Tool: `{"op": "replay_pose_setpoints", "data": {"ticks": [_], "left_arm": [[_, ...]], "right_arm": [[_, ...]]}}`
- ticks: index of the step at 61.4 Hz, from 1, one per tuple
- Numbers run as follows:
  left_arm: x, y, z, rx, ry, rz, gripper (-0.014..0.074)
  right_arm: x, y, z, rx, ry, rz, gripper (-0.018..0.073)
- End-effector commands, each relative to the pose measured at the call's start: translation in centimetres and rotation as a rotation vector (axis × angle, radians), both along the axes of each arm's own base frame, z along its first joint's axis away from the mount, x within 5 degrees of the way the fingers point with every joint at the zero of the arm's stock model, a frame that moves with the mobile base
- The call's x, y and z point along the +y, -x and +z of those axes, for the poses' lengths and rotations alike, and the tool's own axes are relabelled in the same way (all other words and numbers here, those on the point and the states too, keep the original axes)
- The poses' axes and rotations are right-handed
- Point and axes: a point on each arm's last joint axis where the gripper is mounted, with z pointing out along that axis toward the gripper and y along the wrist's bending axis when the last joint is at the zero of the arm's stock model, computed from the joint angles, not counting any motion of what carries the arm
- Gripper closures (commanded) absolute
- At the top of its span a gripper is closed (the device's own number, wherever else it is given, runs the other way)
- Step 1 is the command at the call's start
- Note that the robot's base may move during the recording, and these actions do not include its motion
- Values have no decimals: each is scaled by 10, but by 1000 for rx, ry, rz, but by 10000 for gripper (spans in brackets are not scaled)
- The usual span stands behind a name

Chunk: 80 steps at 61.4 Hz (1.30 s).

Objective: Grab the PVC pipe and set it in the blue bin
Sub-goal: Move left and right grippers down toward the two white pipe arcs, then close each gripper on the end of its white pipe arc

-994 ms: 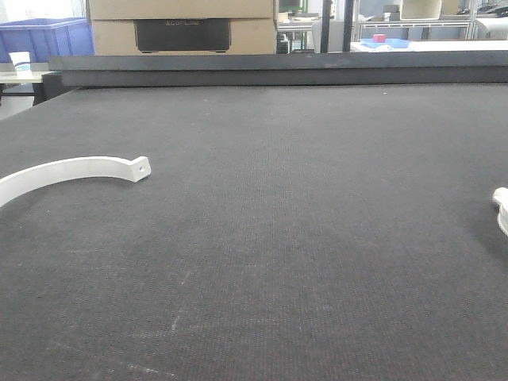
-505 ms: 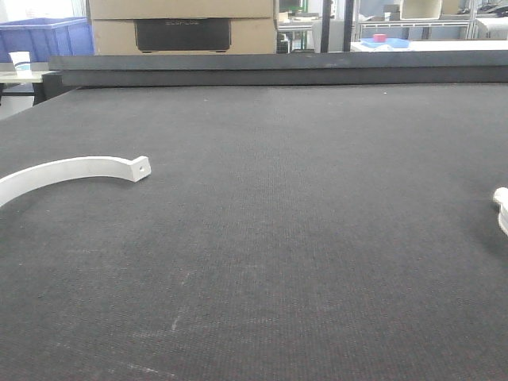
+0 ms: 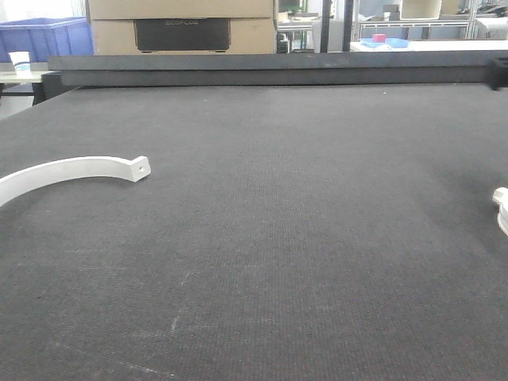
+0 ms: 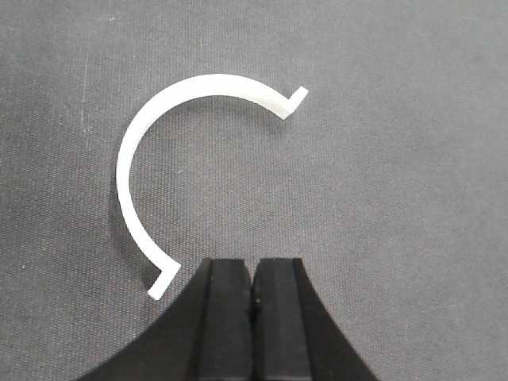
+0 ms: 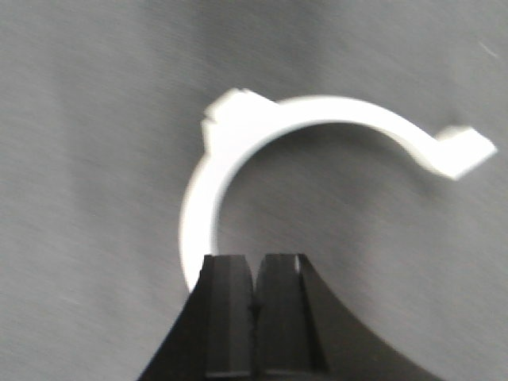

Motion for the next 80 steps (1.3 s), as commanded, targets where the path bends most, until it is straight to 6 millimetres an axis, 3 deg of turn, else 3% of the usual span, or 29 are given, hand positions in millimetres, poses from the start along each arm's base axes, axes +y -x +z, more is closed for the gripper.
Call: {"op": "replay_pose_setpoints", "data": {"ticks": [1, 14, 18, 26, 33, 49, 69, 74, 80], "left_arm": [[-1, -1, 4, -20, 15, 3, 707], [-1, -1, 4, -18, 17, 3, 707], [-1, -1, 4, -18, 17, 3, 707], [-1, -1, 4, -18, 17, 3, 707], [-1, -1, 4, -18, 17, 3, 707], [-1, -1, 4, -18, 17, 3, 707], [-1, -1, 4, -18, 17, 3, 707], [-1, -1, 4, -18, 17, 3, 707], [-1, -1, 4, -16, 23, 10, 707]], "right_arm": [[6, -13, -1, -9, -19, -17, 709], [13, -27, -13, 86, -52, -32, 678], [13, -28, -17, 98, -52, -44, 576], [13, -31, -22, 106, -51, -50, 279], [14, -34, -27, 106, -50, -52, 174], [15, -42, -51, 168, -40, -74, 179], [15, -39, -62, 235, -22, -76, 183], [13, -38, -62, 250, -7, -69, 258], [13, -37, -62, 257, 1, -66, 436]]}}
